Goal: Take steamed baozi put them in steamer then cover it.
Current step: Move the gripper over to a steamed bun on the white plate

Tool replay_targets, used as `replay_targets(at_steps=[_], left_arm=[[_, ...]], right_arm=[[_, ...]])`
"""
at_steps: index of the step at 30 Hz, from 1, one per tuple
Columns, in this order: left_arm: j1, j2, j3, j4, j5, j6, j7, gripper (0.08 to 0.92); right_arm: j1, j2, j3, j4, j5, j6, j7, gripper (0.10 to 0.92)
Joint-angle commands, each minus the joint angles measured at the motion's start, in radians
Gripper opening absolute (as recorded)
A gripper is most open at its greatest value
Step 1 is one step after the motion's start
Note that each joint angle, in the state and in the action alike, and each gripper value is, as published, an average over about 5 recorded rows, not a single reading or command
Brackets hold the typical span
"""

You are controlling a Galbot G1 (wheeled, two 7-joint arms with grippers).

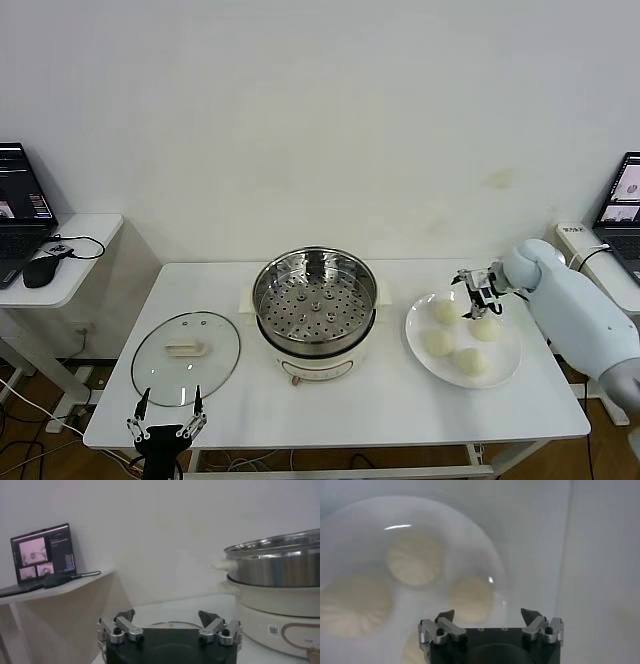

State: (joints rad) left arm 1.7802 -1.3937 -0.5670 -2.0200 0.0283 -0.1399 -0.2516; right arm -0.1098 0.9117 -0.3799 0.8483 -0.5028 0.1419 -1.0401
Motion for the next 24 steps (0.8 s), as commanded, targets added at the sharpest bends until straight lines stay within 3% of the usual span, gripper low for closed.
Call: replay_targets(at_steps=[1,24], left_arm=[[0.002,0.0,-0.003,0.0,0.003,-0.003,-0.001,0.823],[-0.009,0.0,-0.008,0.016,0.005,-0.014,-0.004,0.823]], right_arm=[[0.056,0.056,-0.056,-0.115,-0.009,0.006,-0.036,0.823],[0.052,0.196,0.018,-0.302,-0.127,0.026,0.026,0.811]])
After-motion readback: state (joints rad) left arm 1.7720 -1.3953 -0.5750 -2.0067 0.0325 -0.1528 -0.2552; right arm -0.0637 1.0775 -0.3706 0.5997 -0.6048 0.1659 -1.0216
